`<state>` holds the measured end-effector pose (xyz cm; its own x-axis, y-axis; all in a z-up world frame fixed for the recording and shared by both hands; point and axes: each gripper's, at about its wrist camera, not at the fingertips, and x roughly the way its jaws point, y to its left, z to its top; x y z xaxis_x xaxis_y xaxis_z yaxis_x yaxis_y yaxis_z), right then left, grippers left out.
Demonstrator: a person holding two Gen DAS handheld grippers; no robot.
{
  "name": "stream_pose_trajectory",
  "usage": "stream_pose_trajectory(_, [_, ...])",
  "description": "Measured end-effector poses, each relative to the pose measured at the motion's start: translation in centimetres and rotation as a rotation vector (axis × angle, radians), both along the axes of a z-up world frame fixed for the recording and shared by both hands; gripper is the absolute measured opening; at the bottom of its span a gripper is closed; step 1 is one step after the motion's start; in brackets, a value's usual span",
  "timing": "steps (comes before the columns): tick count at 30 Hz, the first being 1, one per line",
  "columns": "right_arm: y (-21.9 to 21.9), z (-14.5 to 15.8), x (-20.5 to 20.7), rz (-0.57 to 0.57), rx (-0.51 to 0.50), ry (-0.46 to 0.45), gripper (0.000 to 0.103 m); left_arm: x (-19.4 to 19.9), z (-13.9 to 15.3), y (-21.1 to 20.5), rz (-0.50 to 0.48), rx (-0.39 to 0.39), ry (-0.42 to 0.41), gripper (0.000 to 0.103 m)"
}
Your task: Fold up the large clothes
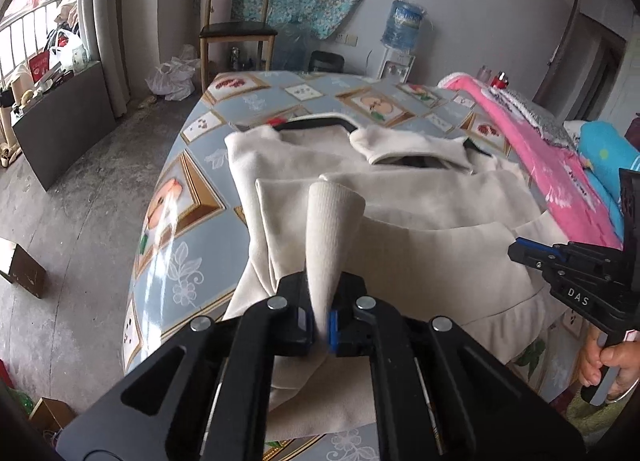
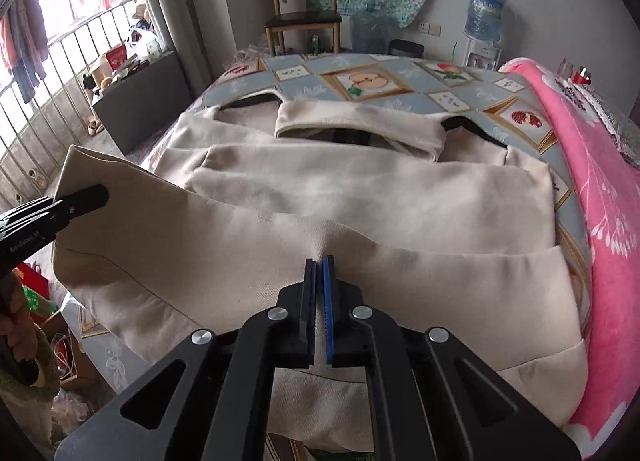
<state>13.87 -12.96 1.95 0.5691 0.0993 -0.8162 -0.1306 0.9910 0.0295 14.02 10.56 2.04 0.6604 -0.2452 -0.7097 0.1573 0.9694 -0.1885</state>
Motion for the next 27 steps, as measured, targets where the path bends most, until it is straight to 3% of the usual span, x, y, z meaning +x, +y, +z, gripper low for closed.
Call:
stream_pose_trajectory(3, [0.0, -0.2, 1.4, -0.004, -0.011, -0.005, 0.003, 0.9, 0.4, 0.1, 0.007, 0.008, -0.007, 0.005])
stream_pose_trajectory(8, [0.4, -4.6, 3.3, -0.009, -0.059, 0.035, 0.003, 3.0, -3.9, -0.5, 0.034, 0.126, 0.079, 0.005])
stream_pose_trajectory(11, [0.0, -4.1, 3.1, -0.005, -0.029, 0.030, 0.003, 2.9, -4.8, -0.7, 0.034, 0.158, 0.084, 0.005])
stream_pose_trajectory(16, [-2.7, -1.4, 1.3, -0.007, 0.112, 0.027, 0.003, 2.9, -4.9, -0.5, 0.037, 0.150, 0.093, 0.005])
stream_pose_trajectory(19, [-3.8, -0.3, -0.1, 0.001, 0.134, 0.023, 0.017, 3.0, -4.9, -0.5, 0.039, 0.149, 0.093, 0.005])
stream_pose_trajectory(21, [-3.9, -1.1, -0.1, -0.010, 0.107, 0.041, 0.030, 3.0, -4.9, -0.4, 0.041, 0.143, 0.093, 0.005])
stream_pose_trajectory(23, [-4.2, -3.6, 1.1, -0.042, 0.069, 0.105, 0.030, 3.0, -5.0, -0.3, 0.040, 0.142, 0.094, 0.005])
stream_pose_trajectory(25, [-5.1, -4.7, 1.7, -0.059, 0.125, 0.099, 0.031, 3.0, -4.9, -0.3, 0.039, 0.138, 0.094, 0.005])
stream_pose_trajectory(27, [-6.1, -3.9, 1.8, -0.079, 0.192, 0.125, 0.031, 3.0, -4.7, -0.3, 0.034, 0.136, 0.093, 0.005])
